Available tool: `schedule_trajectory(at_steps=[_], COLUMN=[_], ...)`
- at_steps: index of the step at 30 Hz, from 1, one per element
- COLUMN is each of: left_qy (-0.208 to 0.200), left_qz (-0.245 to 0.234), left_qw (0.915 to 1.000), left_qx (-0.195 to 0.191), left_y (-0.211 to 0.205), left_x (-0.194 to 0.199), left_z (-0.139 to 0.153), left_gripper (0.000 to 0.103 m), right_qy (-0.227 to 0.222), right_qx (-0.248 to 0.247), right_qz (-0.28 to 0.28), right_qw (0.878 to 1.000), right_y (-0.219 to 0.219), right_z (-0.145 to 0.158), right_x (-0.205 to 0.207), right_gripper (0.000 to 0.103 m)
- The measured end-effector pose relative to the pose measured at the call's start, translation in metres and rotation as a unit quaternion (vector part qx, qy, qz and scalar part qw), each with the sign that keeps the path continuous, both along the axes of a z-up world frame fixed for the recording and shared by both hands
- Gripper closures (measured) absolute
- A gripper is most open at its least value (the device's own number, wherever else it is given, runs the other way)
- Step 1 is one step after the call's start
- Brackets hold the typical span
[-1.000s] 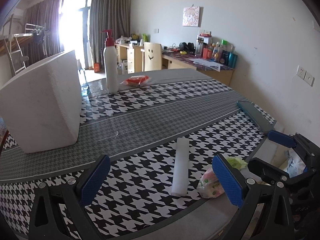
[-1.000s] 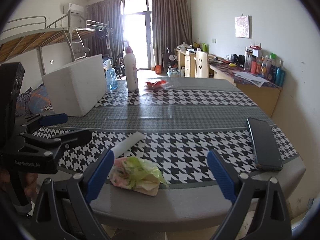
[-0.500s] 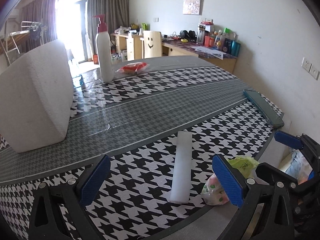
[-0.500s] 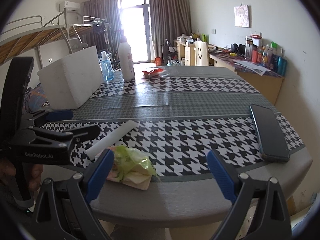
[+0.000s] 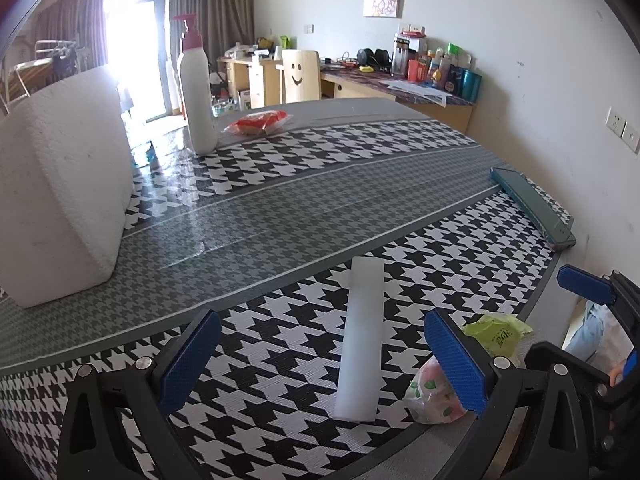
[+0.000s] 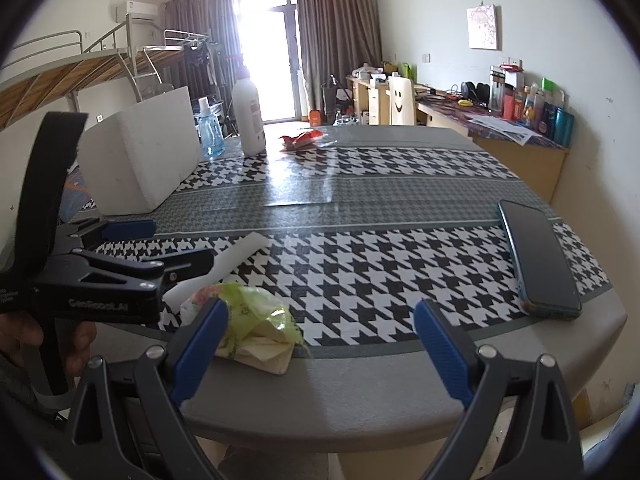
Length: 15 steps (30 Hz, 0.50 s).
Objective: Organize soft objects
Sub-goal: 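Grasp the white foam stick with left gripper while right gripper moves toward the floral packet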
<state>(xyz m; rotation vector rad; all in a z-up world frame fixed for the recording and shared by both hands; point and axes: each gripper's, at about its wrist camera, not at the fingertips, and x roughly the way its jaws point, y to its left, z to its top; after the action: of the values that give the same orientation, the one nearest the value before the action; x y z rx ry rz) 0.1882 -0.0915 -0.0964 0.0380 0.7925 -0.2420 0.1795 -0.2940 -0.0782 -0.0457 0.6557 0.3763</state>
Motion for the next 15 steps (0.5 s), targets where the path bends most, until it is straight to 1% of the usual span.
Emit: schedule_trajectory(at_steps=[7,10,12,13,15], left_qy=[0.011,0.019,0.024,0.027,0.024], left_qz=[-0.007,-0.010,-0.012,-0.015,-0.014], left_qw=[0.9999,0.9998,0.9996,0.9995,0.9996], left_qx=[0.002,0.001,-0.001,-0.001,0.005], left_y=[-0.007,-0.009,-0.010,-0.011,-0.014], left_x=[0.008,0.012,0.015,0.016,0.017], left_z=[-0.009,-0.013,-0.016,-0.017,-0.018], left_gripper=[0.003,0.008,0.014,0.019,0.022], right_qy=[0.010,0.014,0.016,0.018,0.019], right_qx=[0.011,0.011,0.012,0.013,0.013], right_qz=[0.006,0.007,0.007,0.008,0.008], right_qw=[1.000,1.000,1.000,1.000,1.000], right_y=[-0.003,-0.004,-0.004,-0.004,-0.004], right_z=[-0.005,-0.008,-0.009,-0.009,-0.010], right_x=[0.002,0.003,0.004,0.004,0.005], right_gripper=[0.007,0.007,0.007,0.007,0.007])
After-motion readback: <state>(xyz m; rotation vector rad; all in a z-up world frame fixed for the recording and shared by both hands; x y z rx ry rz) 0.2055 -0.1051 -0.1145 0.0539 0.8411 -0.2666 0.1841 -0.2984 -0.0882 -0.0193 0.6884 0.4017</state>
